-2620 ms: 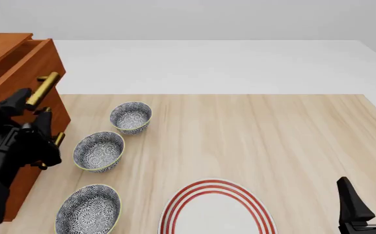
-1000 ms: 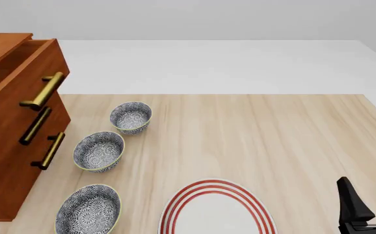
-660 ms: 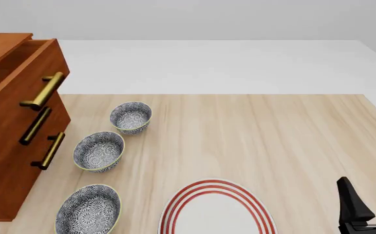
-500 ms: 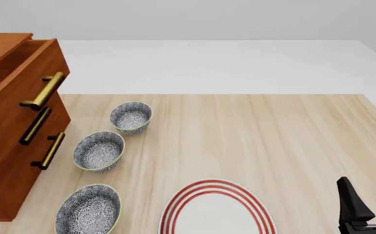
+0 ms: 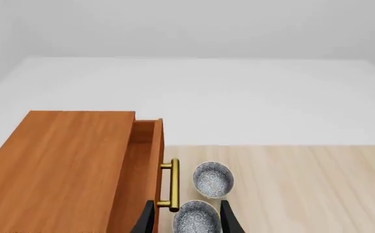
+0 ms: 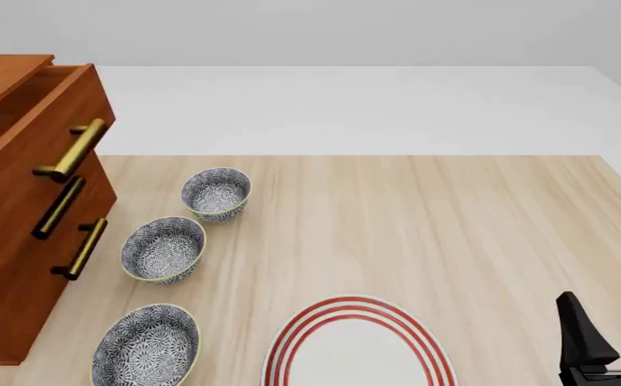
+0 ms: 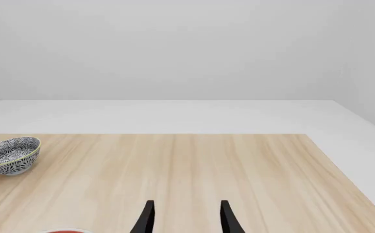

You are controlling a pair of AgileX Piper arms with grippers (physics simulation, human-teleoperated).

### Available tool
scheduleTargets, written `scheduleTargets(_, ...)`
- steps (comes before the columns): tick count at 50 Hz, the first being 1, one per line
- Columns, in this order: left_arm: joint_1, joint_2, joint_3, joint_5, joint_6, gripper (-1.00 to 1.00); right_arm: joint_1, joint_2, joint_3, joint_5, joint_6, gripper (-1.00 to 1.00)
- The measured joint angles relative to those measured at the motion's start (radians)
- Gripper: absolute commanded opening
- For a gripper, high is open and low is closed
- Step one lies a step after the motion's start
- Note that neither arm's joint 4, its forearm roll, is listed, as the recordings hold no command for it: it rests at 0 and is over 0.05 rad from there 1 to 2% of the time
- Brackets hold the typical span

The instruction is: Open the top drawer of the cabinet.

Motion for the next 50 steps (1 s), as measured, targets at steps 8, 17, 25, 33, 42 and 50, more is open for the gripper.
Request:
scheduleTargets(8,0.002,0.019,0.026,-0.003,-0.014,1.0,0.0,0.0,0.0,0.0,0.0,1.0)
scheduleTargets(17,0.006,0.037,0.045,-0.006,-0.022,1.0,0.0,0.0,0.0,0.0,0.0,1.0)
scheduleTargets(25,0.016,0.054,0.045,-0.009,-0.03,1.0,0.0,0.0,0.0,0.0,0.0,1.0)
scheduleTargets(33,0.03,0.063,0.056,-0.016,-0.034,1.0,0.0,0.0,0.0,0.0,0.0,1.0)
scheduleTargets(42,0.049,0.069,0.081,-0.03,-0.031,1.0,0.0,0.0,0.0,0.0,0.0,1.0)
scheduleTargets(50,0.063,0.072,0.11,-0.048,-0.02,1.0,0.0,0.0,0.0,0.0,0.0,1.0)
